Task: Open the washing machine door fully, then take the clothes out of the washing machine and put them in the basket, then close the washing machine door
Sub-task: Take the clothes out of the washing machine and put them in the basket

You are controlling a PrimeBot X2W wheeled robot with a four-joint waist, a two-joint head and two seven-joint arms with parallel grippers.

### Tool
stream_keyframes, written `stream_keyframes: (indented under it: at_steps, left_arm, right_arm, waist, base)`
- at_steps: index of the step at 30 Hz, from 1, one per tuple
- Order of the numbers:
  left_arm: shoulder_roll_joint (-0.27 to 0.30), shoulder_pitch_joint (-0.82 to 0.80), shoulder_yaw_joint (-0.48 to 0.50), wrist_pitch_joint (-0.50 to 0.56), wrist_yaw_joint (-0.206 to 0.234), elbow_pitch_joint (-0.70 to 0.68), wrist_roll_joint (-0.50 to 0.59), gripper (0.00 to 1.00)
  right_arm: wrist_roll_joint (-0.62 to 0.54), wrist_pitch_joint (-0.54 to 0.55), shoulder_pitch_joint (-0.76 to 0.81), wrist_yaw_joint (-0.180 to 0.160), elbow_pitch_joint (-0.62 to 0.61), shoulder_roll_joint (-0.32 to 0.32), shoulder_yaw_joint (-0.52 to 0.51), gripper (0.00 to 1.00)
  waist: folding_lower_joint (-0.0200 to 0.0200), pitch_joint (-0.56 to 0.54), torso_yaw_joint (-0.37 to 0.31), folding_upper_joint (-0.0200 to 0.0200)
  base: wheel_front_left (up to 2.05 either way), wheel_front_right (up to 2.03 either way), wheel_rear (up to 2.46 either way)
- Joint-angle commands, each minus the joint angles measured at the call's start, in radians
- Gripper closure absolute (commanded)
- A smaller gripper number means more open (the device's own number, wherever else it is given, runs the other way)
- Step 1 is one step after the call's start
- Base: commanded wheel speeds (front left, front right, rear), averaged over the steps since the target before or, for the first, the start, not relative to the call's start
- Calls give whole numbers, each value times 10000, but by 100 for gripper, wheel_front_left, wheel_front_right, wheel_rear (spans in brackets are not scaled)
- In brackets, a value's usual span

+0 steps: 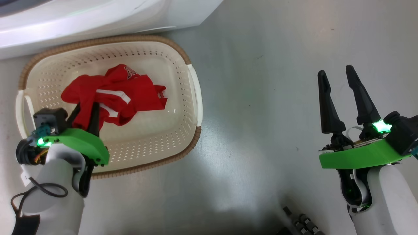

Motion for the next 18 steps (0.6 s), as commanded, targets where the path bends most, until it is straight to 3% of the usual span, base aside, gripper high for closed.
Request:
stream_keyframes:
  at_steps: [1,2,3,18]
  left_arm:
    - [275,189,268,-51,-55,-45,-94,41]
    - [265,192,288,-51,-55,-46,-111,9]
    - [251,195,306,-51,-56,-54,-130,0]
    - [72,892,452,-51,-56,-901,-420,0]
  right_arm:
    - [70,-63,173,48,-209,-62,176,0]
    - [67,-63,168,48,-202,-62,173,0]
    - [61,-63,161,48,-196,-62,171,0]
    - [-196,-63,151,48,107,-62,141,0]
  waist:
    - [0,-20,11,0]
    - [0,-30,20,0]
    - [0,-41,33,0]
    - [0,-1369,404,0]
  base:
    - [0,0,0]
    - [0,0,0]
    - [0,0,0]
    - [0,0,0]
